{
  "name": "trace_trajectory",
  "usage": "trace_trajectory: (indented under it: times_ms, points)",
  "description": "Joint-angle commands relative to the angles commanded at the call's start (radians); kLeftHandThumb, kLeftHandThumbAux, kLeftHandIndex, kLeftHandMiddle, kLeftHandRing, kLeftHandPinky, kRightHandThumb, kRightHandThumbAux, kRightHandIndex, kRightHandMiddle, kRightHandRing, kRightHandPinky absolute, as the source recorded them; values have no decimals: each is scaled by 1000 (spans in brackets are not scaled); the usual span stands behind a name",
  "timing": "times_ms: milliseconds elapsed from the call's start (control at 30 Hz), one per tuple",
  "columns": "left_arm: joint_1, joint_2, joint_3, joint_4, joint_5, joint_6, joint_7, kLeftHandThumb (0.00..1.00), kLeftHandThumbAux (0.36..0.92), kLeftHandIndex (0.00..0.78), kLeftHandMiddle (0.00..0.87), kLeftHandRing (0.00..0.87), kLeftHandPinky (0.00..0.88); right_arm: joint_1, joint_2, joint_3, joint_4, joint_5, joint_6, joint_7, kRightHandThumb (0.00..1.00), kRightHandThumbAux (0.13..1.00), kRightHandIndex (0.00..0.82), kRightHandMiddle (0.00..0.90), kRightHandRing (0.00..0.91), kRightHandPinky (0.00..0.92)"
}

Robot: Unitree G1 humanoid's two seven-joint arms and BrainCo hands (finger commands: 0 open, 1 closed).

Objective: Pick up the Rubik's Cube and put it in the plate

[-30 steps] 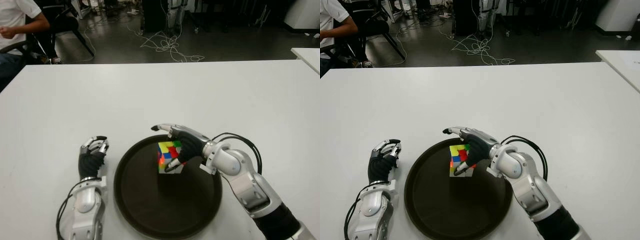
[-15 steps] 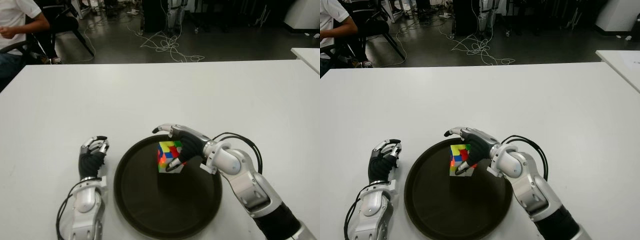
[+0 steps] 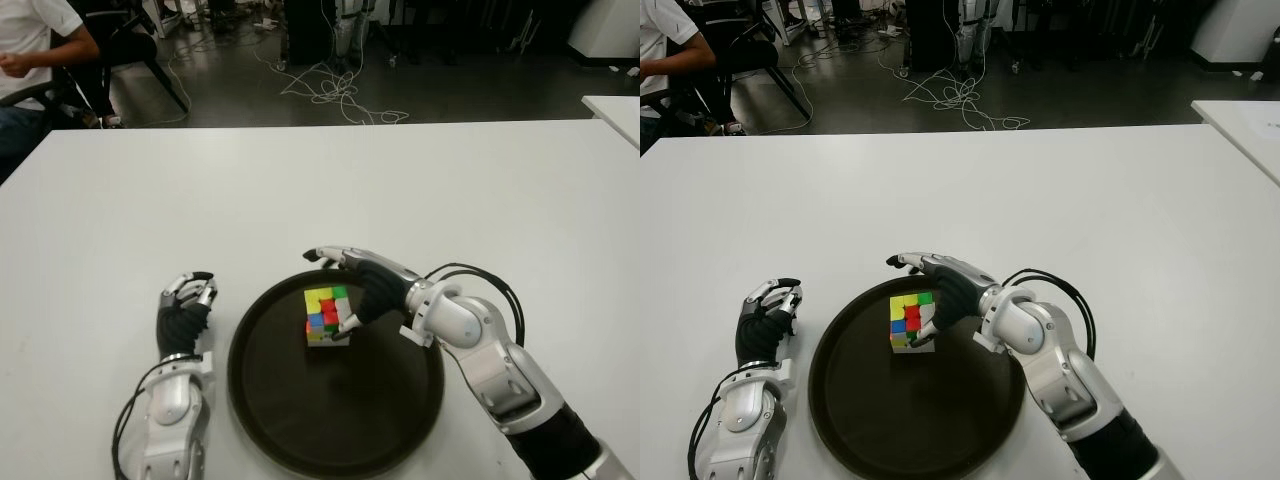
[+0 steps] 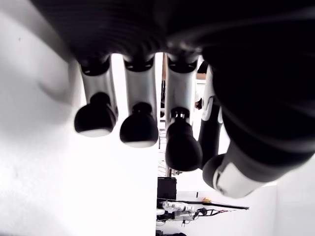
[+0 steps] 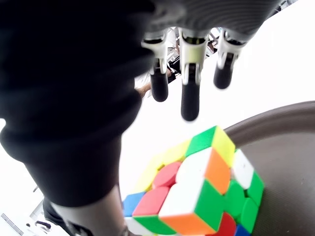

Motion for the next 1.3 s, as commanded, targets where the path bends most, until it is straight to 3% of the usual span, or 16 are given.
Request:
trace_trajectory:
  times_ms: [600,1133,1233,1300]
  points:
    - [4,-4,0,-9,-5,3,-1,712,704,444,799,827,825,-12,-14,5,-4,-7,2,22,0,915,145,173,155,123]
    - [4,-4,-1,-5,-4,4,1,713,703,445,799,827,823,-17,-18,8,-37,-31,55,43,0,919,135,164,142,120]
    - [3,0,-2,-5,-1,9,-1,713,704,445,802,828,823,-9,-16,-12,-36,-18,43,25,0,927,137,164,145,130]
    - [3,5,-5,-3,6,7,-2,713,703,445,810,832,826,-4,-23,-66,-9,24,8,-2,0,928,139,168,152,145]
